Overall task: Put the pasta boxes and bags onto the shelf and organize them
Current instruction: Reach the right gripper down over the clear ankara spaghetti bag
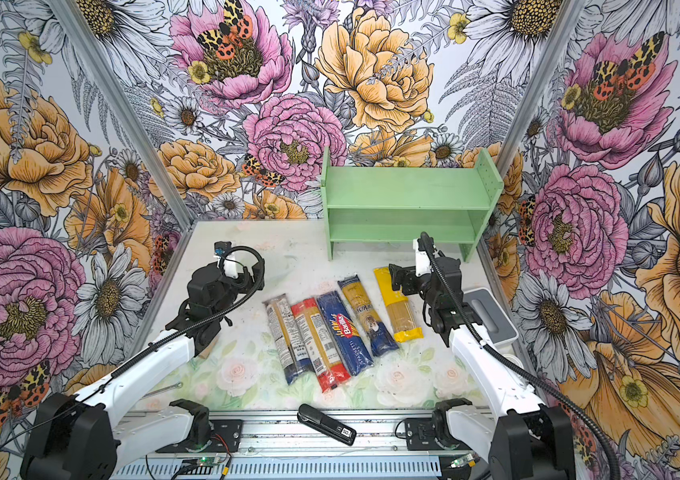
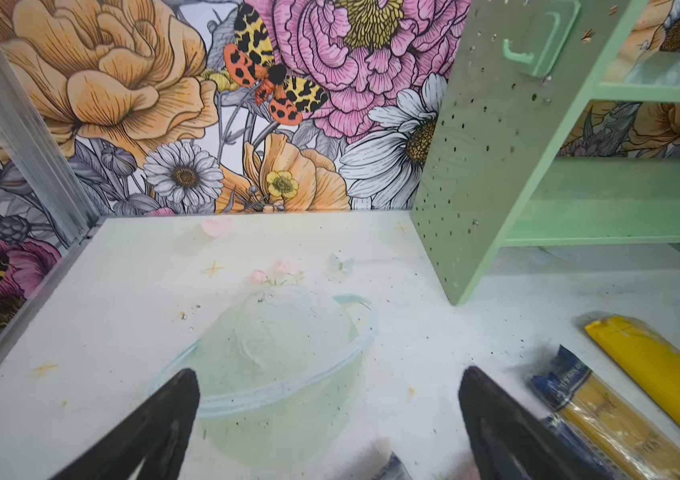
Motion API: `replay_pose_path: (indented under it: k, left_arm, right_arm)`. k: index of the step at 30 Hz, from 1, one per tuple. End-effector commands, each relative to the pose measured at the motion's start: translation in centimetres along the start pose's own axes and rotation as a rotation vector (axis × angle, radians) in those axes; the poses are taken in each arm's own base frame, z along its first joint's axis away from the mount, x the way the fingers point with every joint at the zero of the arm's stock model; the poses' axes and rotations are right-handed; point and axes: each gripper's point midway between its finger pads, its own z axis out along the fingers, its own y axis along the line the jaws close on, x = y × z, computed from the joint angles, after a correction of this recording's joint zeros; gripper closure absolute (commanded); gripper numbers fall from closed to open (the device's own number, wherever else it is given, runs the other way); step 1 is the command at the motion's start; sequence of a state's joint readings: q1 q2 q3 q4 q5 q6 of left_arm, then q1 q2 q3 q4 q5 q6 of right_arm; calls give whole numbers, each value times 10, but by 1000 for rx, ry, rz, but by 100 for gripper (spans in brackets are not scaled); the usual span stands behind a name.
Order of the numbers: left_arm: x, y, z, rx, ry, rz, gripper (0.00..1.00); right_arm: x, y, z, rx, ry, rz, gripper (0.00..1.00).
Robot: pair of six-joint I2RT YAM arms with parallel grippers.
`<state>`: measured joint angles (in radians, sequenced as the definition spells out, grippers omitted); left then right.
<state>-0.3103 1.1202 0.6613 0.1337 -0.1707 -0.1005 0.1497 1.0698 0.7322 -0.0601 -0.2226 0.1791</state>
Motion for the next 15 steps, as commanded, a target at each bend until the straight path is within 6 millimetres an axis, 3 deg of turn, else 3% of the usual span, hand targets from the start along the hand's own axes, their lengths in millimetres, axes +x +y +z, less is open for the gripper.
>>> replay_pose_path:
  k: [1,6,15]
  left_arm:
    - [40,-2,-12,-4,217,-176,1]
    - [64,-22,-23,98,310,-288,1]
    - [84,-20,-47,121,360,-355,1]
  right_arm:
    - [3,39,-15,-142,51,99,5]
    - [13,84,-23,-244,89,126,6]
    - [49,165,-23,-381,237,111,7]
